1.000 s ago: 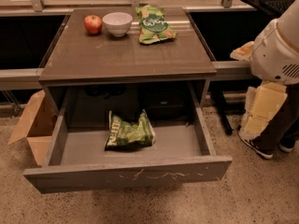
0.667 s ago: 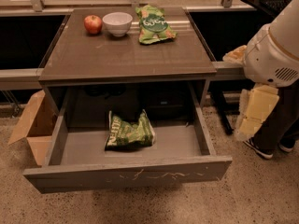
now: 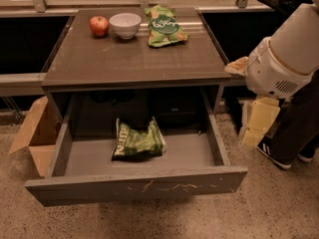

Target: Pick green jalapeno chip bag from top drawer and place on counter

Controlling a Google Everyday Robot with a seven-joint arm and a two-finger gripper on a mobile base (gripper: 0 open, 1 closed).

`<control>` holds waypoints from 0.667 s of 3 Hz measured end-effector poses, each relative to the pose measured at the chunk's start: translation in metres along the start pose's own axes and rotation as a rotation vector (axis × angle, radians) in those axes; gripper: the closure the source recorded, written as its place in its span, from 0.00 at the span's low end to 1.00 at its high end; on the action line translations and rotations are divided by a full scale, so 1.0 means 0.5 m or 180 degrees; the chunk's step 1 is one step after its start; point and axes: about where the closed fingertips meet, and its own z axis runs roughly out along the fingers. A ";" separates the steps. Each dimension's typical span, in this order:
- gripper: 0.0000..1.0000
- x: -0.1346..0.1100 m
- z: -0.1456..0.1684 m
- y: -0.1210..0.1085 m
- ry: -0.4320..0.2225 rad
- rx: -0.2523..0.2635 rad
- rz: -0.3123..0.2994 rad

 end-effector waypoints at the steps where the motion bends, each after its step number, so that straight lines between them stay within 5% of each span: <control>1: 0.00 -0.034 0.041 -0.013 -0.0179 -0.0010 -0.0177; 2: 0.00 -0.064 0.096 -0.029 -0.0361 -0.0118 -0.0314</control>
Offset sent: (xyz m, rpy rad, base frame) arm 0.0433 0.0668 -0.0550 0.1484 0.0131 0.1978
